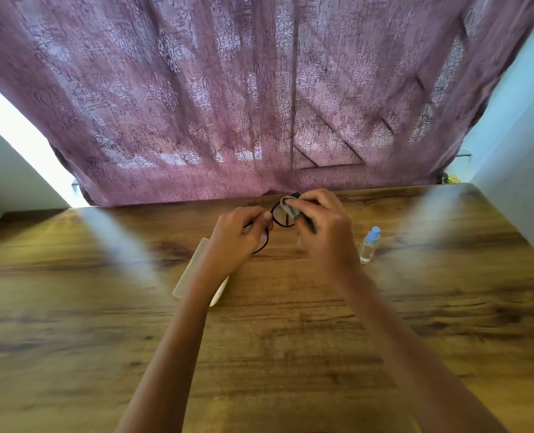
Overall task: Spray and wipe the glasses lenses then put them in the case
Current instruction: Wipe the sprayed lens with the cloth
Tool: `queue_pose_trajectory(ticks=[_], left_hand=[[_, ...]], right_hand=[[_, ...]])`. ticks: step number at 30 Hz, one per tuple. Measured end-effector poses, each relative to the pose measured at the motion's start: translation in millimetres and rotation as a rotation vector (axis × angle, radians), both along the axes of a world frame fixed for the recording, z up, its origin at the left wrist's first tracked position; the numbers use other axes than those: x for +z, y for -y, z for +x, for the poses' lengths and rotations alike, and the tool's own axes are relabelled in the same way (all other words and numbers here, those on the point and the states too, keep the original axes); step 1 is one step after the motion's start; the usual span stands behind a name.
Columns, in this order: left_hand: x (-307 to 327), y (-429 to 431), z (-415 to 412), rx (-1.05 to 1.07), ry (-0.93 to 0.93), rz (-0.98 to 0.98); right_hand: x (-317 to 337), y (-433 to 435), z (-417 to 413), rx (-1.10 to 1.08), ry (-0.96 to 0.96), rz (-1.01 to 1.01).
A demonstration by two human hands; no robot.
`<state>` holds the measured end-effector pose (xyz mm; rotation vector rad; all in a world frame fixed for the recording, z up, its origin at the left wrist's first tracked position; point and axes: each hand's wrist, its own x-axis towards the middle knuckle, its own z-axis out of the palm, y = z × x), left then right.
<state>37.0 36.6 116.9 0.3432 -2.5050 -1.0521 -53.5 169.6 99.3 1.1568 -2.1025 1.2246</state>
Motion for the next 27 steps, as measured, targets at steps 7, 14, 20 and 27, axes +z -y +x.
queue_pose_trajectory(ticks=[7,14,20,27], left_hand=[[0,-1,0,0.006,-0.012,0.061],[-2,-3,-2,-0.043,-0.031,-0.008],[-1,-1,1,-0.001,-0.029,0.073],[-1,-4,0,-0.063,-0.013,0.134]], right_hand=[[-8,-11,6,0.014,-0.003,0.01],[0,-1,5,0.027,-0.011,0.014],[-2,-10,-5,-0.03,0.011,0.002],[-7,-8,12,0.07,-0.015,0.047]])
